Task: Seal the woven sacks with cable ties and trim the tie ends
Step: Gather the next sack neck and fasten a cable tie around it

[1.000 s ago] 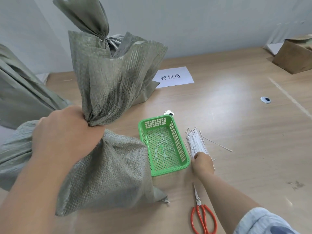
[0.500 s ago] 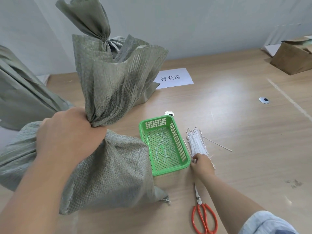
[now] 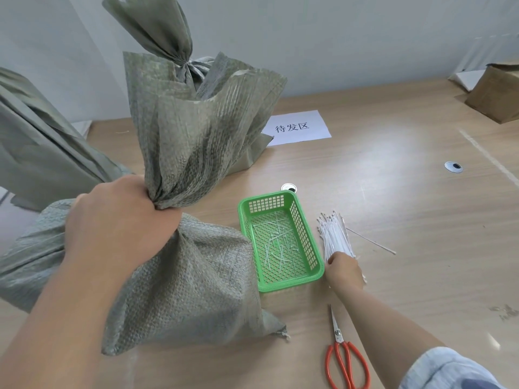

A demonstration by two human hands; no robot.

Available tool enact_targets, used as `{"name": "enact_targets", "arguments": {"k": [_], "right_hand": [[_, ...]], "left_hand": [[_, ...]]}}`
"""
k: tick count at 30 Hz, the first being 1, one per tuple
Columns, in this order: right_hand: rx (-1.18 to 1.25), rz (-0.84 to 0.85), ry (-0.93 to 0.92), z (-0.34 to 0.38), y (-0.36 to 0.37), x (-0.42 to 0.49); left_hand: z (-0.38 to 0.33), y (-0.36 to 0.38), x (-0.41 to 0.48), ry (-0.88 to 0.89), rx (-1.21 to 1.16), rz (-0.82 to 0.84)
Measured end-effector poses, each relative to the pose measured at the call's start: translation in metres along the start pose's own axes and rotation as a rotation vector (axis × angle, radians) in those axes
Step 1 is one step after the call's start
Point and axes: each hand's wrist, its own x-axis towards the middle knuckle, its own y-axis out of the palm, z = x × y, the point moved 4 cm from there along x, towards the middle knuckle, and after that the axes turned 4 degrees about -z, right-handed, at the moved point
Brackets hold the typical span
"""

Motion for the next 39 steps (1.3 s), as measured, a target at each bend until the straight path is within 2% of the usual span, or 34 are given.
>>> {"name": "enact_targets", "arguments": {"k": [5, 17, 22, 31, 35, 39], "right_hand": [[-0.078, 0.012, 0.023, 0.003, 0.010, 0.007], [0.023, -0.012, -0.001, 0.002, -0.007, 0.003], [0.167, -0.095, -0.014, 0.002, -0.037, -0.013], [0.415, -0.262, -0.079, 0.020, -0.105, -0.036], [0.543, -0.275, -0.161, 0.042, -0.129, -0.057], [0.721, -0.252, -0.259, 0.089, -0.145, -0.092]], "left_hand": [[0.000, 0.001, 0.002, 0.002, 0.007, -0.004], [0.004, 0.001, 0.004, 0.014, 0.028, -0.007], [0.009, 0.002, 0.005, 0.033, -0.007, -0.001], [0.026, -0.005, 0.003, -0.048, -0.318, 0.035], [0.038, -0.010, 0.005, -0.049, -0.408, 0.046], [0.052, -0.012, 0.007, -0.063, -0.448, 0.126]]}}
